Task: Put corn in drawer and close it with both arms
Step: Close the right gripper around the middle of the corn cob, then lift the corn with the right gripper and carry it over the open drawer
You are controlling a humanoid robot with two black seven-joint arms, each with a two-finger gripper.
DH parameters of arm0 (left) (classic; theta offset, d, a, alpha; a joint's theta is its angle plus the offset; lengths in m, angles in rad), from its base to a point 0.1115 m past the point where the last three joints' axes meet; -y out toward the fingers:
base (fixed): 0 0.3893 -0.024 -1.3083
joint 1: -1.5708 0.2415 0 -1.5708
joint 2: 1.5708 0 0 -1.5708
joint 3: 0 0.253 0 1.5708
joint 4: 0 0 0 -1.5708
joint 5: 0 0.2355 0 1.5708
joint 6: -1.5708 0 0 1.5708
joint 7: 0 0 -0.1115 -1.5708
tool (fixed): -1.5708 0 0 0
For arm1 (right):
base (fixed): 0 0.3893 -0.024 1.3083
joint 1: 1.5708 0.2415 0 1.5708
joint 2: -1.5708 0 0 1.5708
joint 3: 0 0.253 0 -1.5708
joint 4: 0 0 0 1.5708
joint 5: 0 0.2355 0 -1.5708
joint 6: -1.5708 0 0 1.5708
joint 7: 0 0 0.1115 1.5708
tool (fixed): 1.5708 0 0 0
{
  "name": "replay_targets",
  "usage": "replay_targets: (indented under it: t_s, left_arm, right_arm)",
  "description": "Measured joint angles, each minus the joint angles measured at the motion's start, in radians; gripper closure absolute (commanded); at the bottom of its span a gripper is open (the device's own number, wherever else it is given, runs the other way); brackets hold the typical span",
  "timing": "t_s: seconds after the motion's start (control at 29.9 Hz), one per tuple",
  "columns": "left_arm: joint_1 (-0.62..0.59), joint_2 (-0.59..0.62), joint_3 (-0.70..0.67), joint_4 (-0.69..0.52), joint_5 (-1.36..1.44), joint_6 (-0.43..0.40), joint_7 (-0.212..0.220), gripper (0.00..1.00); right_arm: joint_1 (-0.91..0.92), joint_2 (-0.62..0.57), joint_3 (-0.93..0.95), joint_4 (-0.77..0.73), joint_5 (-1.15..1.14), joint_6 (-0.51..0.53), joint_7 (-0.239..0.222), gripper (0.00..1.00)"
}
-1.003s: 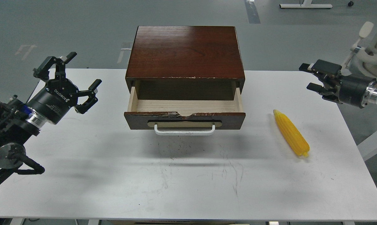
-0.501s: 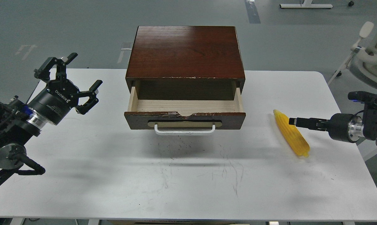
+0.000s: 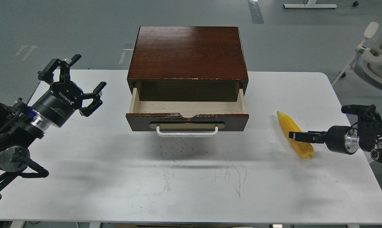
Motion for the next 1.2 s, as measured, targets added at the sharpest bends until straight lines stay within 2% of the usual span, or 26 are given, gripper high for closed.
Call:
replay_targets:
  t_s: [0.03,0.1,0.17,0.53,0.7,0.87,1.04,1.2]
  left_arm:
    - [0.000,0.000,0.000,0.000,0.000,0.000,0.000,0.00]
    - [0.000,0.000,0.000,0.000,0.000,0.000,0.000,0.00]
    - [0.000,-0.001,-0.001,0.000,0.000,0.000,0.000,0.00]
    - [0.000,-0.002,-0.001,0.001,0.000,0.000,0.000,0.00]
    - [-0.001,-0.001,-0.002,0.001,0.000,0.000,0.000,0.00]
    - [-0.003,0.001,-0.004,0.000,0.000,0.000,0.000,0.00]
    - [-0.004,0.003,-0.017,0.000,0.000,0.000,0.000,0.00]
    - [0.000,0.004,-0.024,0.000,0.000,-0.005,0.000,0.00]
  right_arm:
    - [0.000,0.001,-0.001,0.000,0.000,-0.001,0.000,0.62]
    - [0.000,0.002,-0.002,0.002,0.000,-0.001,0.000,0.82]
    - [0.000,0.002,-0.003,0.004,0.000,-0.001,0.000,0.90]
    - [0.079,-0.035,-0.001,0.053,0.006,0.001,0.000,0.90]
    - [0.263,-0.105,0.001,0.157,0.012,0.007,0.000,0.89]
    - [0.461,-0.123,-0.005,0.226,0.009,0.028,0.000,0.89]
    - [0.630,-0.079,-0.018,0.254,0.004,0.106,0.000,0.89]
    - [0.823,0.041,-0.128,0.253,0.010,0.133,0.000,0.89]
